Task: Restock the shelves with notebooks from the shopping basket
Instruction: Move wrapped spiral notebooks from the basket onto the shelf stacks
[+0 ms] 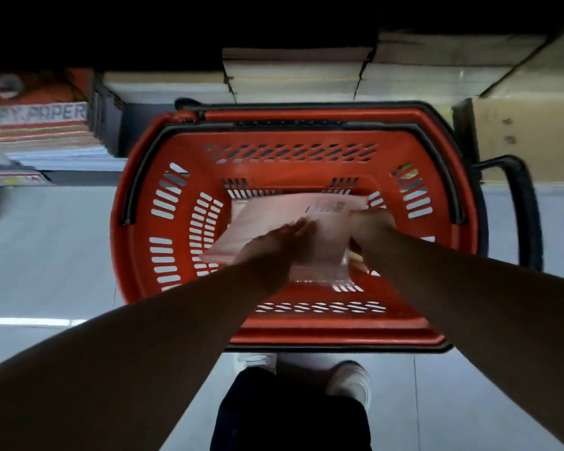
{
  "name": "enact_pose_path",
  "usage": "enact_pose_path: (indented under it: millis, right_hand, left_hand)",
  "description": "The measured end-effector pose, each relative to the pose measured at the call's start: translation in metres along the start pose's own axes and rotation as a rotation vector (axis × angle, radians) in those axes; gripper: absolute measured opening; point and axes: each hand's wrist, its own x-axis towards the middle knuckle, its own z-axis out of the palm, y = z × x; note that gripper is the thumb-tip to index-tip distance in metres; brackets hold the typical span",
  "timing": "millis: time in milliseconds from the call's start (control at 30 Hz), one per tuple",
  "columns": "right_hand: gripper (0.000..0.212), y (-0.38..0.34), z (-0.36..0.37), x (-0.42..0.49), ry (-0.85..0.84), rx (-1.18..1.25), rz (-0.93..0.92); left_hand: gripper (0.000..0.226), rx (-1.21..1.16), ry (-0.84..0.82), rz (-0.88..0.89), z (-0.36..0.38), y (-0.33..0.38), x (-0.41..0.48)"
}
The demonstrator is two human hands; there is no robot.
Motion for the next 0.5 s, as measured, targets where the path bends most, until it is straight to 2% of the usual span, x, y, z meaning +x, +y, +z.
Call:
enact_pose_path:
  millis: [33,67,133,167,200,267,400,500]
  right_hand:
    - [0.019,-0.006,-0.003,-0.005,-0.016,0.041,-0.005]
    - [0.022,-0.012,-0.006,-0.011,-0.004,0.09,-0.018]
    - [0.009,-0.021,-0.012,-0.027,0.041,0.186,-0.028]
    - [0.015,-0.023,-0.015,-0.034,0.047,0.227,-0.03]
    - [0.024,-0.024,-0.018,-0.042,0.038,0.26,-0.035]
    - [0.034,-0.025,-0.025,-0.058,-0.011,0.31,-0.062]
    - [0.032,-0.024,-0.046,-0.082,-0.095,0.224,-0.082]
    - [0.015,-0.029,-0.067,-0.097,-0.112,0.088,-0.097]
  left_hand:
    - [0.052,-0.054,0.085,0.013,-0.008,0.006,-0.002]
    - [0.044,-0.094,0.175,-0.031,-0.018,0.013,-0.005]
    - [0.036,-0.11,0.294,-0.11,-0.036,0.025,-0.012]
    - [0.034,-0.042,0.292,-0.086,-0.046,0.033,-0.017]
    - [0.032,-0.079,0.276,-0.091,-0.054,0.043,-0.026]
    - [0.029,-0.055,0.382,-0.105,-0.066,0.054,-0.041]
    - [0.007,-0.164,0.479,-0.202,-0.09,0.072,-0.053]
    - [0.012,-0.299,0.472,-0.278,-0.11,0.085,-0.059]
